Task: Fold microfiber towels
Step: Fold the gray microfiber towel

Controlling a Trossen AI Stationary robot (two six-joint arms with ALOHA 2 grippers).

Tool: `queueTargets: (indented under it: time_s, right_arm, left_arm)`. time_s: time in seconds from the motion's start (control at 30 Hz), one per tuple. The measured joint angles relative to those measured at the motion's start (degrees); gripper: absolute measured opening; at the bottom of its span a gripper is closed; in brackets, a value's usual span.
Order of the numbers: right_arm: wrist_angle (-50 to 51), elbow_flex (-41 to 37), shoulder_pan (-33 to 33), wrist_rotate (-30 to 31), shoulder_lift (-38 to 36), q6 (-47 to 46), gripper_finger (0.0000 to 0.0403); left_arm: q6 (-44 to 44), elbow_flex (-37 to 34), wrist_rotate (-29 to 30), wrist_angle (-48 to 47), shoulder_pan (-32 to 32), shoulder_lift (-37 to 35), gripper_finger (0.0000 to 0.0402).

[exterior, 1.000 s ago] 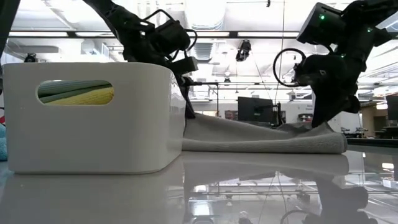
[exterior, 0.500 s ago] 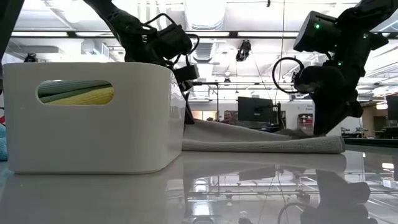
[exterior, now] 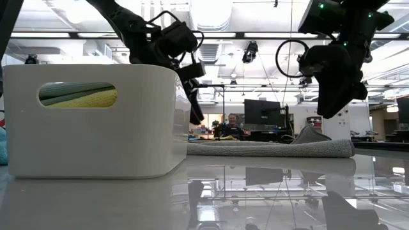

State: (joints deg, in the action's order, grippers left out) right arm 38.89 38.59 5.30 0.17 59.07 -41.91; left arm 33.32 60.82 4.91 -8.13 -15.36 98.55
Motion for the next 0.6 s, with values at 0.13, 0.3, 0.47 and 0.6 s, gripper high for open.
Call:
queueTargets:
  time_s: [0.13,0.3,0.47,0.6]
  right_arm:
    - [0.3,0.5,0.0,0.9,0.0,1.4,0.0127]
    - [-3.0,0.5,0.0,12.6,0.0,2.3,0.0094]
    - [-17.8,-1.7,0.0,13.6,1.5,8.8,0.0038]
    - [-26.3,-3.2,0.0,10.2,5.1,11.7,0.0012]
  left_arm:
    - [-0.1,0.2,-4.1,0.2,0.7,-1.0,0.0183]
    - [0.0,0.2,-11.7,0.3,1.7,-1.2,0.0165]
    - [0.0,-0.1,-11.8,1.7,2.6,-0.8,0.0107]
    - [-0.1,-0.3,-11.8,1.6,2.8,-0.6,0.0046]
